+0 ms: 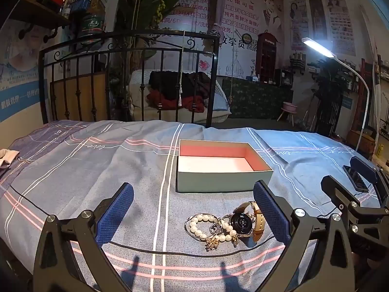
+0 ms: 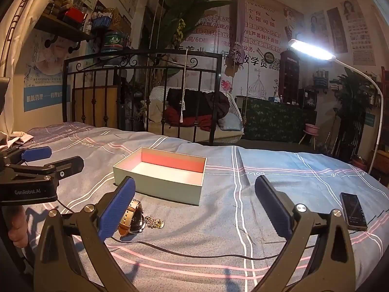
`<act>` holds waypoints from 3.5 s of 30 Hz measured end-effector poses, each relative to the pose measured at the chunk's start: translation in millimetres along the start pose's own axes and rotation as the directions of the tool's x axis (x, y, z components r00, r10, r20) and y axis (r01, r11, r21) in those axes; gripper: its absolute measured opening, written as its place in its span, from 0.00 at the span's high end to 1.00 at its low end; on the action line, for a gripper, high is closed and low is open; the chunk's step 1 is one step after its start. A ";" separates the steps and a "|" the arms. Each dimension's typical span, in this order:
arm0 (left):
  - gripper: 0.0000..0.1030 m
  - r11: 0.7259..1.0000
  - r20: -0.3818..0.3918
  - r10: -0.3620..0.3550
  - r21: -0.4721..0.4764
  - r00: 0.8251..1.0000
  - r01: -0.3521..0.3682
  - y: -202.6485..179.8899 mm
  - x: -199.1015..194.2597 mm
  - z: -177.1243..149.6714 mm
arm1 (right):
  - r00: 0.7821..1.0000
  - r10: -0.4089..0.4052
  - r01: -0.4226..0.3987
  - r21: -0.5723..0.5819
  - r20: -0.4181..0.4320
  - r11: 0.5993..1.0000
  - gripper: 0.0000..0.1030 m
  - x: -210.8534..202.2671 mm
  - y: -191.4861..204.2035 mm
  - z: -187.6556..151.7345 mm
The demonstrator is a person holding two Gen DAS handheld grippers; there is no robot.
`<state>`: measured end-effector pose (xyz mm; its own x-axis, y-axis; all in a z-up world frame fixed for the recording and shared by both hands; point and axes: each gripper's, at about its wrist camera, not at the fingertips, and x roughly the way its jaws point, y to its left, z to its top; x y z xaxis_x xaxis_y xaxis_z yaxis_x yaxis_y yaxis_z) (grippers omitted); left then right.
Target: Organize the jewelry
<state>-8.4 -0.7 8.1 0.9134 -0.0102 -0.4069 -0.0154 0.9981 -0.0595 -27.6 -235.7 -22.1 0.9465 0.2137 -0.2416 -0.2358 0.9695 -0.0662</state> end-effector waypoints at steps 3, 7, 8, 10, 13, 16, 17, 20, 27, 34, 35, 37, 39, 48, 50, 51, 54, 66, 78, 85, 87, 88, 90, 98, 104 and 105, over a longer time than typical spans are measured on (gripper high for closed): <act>0.06 1.000 0.004 0.000 0.005 1.000 0.000 -0.6 0.4 -1.8 | 1.000 0.001 -0.001 0.005 0.008 1.000 0.06 -6.1 -2.3 0.1; 0.06 1.000 0.006 -0.002 0.010 1.000 0.002 -0.3 1.1 -2.7 | 1.000 -0.002 0.001 0.005 0.011 1.000 0.06 -6.8 -1.9 -0.2; 0.06 1.000 0.006 -0.002 0.011 1.000 0.001 -0.2 1.2 -2.9 | 1.000 -0.002 0.002 0.005 0.010 1.000 0.06 -6.8 -1.9 0.3; 0.06 1.000 0.011 0.000 0.008 1.000 0.000 0.1 0.7 -3.3 | 1.000 -0.001 0.001 0.006 0.011 1.000 0.06 -6.9 -1.9 -0.2; 0.06 1.000 0.009 -0.005 0.005 1.000 0.005 1.3 -0.1 -2.8 | 1.000 0.002 -0.002 0.009 0.010 1.000 0.06 -8.2 -1.7 2.1; 0.06 1.000 0.007 -0.009 0.005 1.000 0.009 2.7 -0.6 -1.9 | 1.000 0.001 -0.001 0.011 0.011 1.000 0.06 -9.5 -1.4 3.0; 0.06 1.000 0.010 -0.010 0.006 1.000 0.010 2.8 -0.3 -1.8 | 1.000 0.002 -0.002 0.011 0.012 1.000 0.06 -10.1 -3.1 2.9; 0.06 1.000 0.017 -0.007 0.013 1.000 0.007 1.1 -0.2 -1.2 | 1.000 0.001 -0.001 0.011 0.011 1.000 0.06 -10.8 -3.5 2.9; 0.06 1.000 0.069 0.000 0.006 0.998 0.000 0.8 -8.4 0.9 | 1.000 0.000 -0.001 0.029 0.011 1.000 0.06 -12.8 -5.9 4.6; 0.06 1.000 0.120 -0.013 -0.027 0.993 0.016 6.7 -17.7 3.1 | 1.000 0.001 -0.002 0.036 0.023 0.999 0.06 -18.6 -5.1 7.1; 0.06 1.000 0.118 -0.011 -0.019 0.993 0.013 6.2 -17.3 2.4 | 1.000 0.002 -0.002 0.037 0.023 0.999 0.06 -18.5 -5.2 6.7; 0.06 1.000 0.114 -0.003 0.000 0.993 0.003 3.9 -15.3 1.8 | 1.000 0.001 -0.002 0.038 0.023 0.999 0.06 -19.0 -4.8 6.5; 0.06 1.000 0.103 -0.027 0.009 0.994 0.026 2.6 -13.9 0.2 | 1.000 0.000 -0.001 0.039 0.022 0.999 0.06 -18.6 -5.1 6.6; 0.06 0.999 0.074 -0.040 0.014 0.996 0.039 0.0 -9.6 -6.5 | 1.000 0.002 -0.002 0.045 0.007 0.999 0.06 -14.0 -6.5 3.8; 0.06 0.999 0.072 -0.039 0.006 0.997 0.039 1.1 -9.2 -6.2 | 1.000 0.006 -0.006 0.050 0.005 0.999 0.06 -12.3 -7.1 3.4; 0.06 0.999 0.071 -0.040 0.005 0.997 0.040 0.9 -9.0 -6.1 | 1.000 0.007 -0.007 0.052 0.004 0.999 0.06 -11.4 -7.2 3.4; 0.06 0.999 0.070 -0.035 0.007 0.997 0.034 1.2 -8.4 -6.7 | 1.000 0.011 -0.011 0.054 -0.001 0.999 0.06 -8.6 -6.6 4.5; 0.06 0.998 0.083 -0.059 0.001 0.995 0.059 -1.6 -5.3 6.7 | 1.000 0.005 -0.005 0.050 0.003 0.999 0.06 -2.8 -11.0 11.5; 0.06 0.998 0.060 -0.060 -0.003 0.996 0.060 -2.3 4.7 9.0 | 0.999 0.039 -0.039 0.051 -0.011 0.998 0.06 13.6 -9.3 14.0; 0.06 0.999 -0.125 -0.029 0.016 0.992 0.031 9.3 34.5 2.4 | 0.990 0.064 -0.060 0.035 -0.127 0.998 0.06 37.6 -9.3 9.4; 0.06 0.999 -0.215 -0.022 0.035 0.976 0.030 16.8 46.3 -4.6 | 0.971 0.112 -0.100 0.067 -0.212 0.993 0.18 52.1 -14.5 2.4; 0.06 0.999 -0.248 -0.017 0.031 0.969 0.025 21.6 51.0 -8.1 | 0.960 0.133 -0.116 0.084 -0.245 0.990 0.25 58.7 -16.9 -2.6; 0.06 1.000 -0.296 -0.010 0.012 0.955 0.014 30.9 58.8 -14.2 | 0.944 0.151 -0.128 0.097 -0.294 0.987 0.37 70.9 -18.9 -11.6; 0.15 0.997 -0.439 -0.061 0.019 0.896 0.077 37.2 92.1 -23.3 | 0.910 0.193 -0.173 0.087 -0.367 0.981 0.37 94.8 -8.0 -28.8; 0.14 0.981 -0.483 -0.108 0.088 0.869 0.171 20.3 99.4 -31.7 | 0.890 0.221 -0.192 0.111 -0.400 0.975 0.36 104.5 -9.6 -37.9; 0.15 0.981 -0.491 -0.118 0.078 0.863 0.178 20.0 103.7 -32.5 | 0.886 0.228 -0.199 0.113 -0.404 0.973 0.36 106.4 -9.3 -39.6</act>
<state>72.8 16.2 -64.9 0.5901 -0.1564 -0.7920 0.1794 0.9819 -0.0603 66.7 -226.7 -85.5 0.6955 0.3622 -0.6206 -0.3933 0.9147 0.0930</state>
